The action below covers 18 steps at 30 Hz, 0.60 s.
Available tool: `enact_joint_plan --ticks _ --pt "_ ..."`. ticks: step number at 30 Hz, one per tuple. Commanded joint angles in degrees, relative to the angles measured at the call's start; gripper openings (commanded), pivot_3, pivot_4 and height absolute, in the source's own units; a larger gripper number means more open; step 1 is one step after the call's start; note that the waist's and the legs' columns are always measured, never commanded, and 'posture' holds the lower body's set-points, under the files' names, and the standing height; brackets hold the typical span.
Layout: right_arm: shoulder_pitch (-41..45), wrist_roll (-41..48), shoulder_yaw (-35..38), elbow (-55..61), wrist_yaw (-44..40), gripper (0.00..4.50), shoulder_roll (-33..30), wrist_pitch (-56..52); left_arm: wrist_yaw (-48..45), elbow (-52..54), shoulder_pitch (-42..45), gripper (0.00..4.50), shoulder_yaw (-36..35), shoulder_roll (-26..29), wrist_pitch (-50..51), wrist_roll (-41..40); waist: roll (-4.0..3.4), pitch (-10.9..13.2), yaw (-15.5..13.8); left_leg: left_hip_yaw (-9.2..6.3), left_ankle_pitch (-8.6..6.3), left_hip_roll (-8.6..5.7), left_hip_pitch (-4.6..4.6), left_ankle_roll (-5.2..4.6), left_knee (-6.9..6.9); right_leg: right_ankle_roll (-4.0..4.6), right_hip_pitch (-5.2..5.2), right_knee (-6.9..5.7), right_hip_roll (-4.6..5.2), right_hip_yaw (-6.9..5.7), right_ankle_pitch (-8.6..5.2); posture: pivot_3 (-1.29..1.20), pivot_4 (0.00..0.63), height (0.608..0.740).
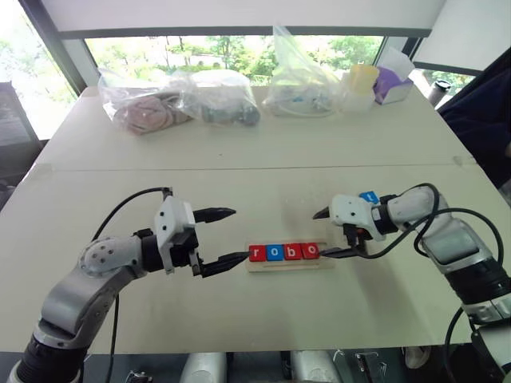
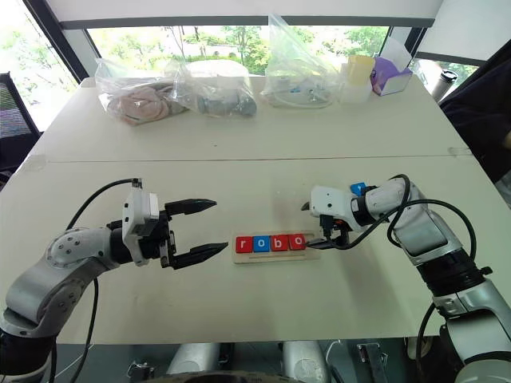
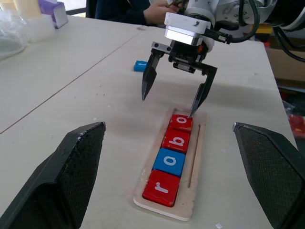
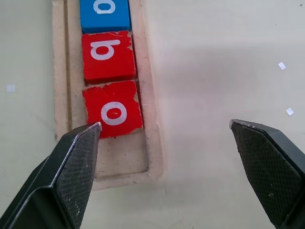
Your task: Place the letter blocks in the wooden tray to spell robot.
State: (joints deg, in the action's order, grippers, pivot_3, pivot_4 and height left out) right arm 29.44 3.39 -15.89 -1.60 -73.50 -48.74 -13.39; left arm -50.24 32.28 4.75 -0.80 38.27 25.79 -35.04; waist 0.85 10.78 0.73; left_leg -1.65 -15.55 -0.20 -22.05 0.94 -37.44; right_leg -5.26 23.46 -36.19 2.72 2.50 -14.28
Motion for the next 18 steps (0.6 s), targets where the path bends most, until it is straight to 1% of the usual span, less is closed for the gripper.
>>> enact_joint_plan --ticks 1,8,18 --pt "0.9 -0.69 1.01 -0.95 0.28 4.44 -0.27 1.6 -0.28 1.07 0.49 4.5 -0.24 0.0 -0.44 -0.45 0.0 0.0 0.0 0.0 0.0 0.0 0.0 0.0 0.0 -0.01 0.0 0.0 0.0 0.0 0.0 0.0 0.15 0.74" --pt "1.55 -2.21 0.51 -3.9 1.76 4.44 0.87 3.85 -0.19 1.22 0.51 4.5 -0.37 0.05 -0.27 -0.46 0.0 0.0 0.01 0.0 0.0 0.0 0.02 0.0 0.0 0.0 -0.01 0.0 0.0 0.0 0.0 0.0 0.15 0.74" --pt "1.11 -1.42 1.04 -2.07 0.95 4.44 1.42 2.26 -0.08 1.4 0.51 4.5 -0.29 0.01 -0.22 -0.46 0.0 0.0 0.01 0.0 0.0 0.0 0.01 0.0 0.01 -0.06 0.0 0.0 0.0 0.0 0.04 0.0 0.15 0.74"
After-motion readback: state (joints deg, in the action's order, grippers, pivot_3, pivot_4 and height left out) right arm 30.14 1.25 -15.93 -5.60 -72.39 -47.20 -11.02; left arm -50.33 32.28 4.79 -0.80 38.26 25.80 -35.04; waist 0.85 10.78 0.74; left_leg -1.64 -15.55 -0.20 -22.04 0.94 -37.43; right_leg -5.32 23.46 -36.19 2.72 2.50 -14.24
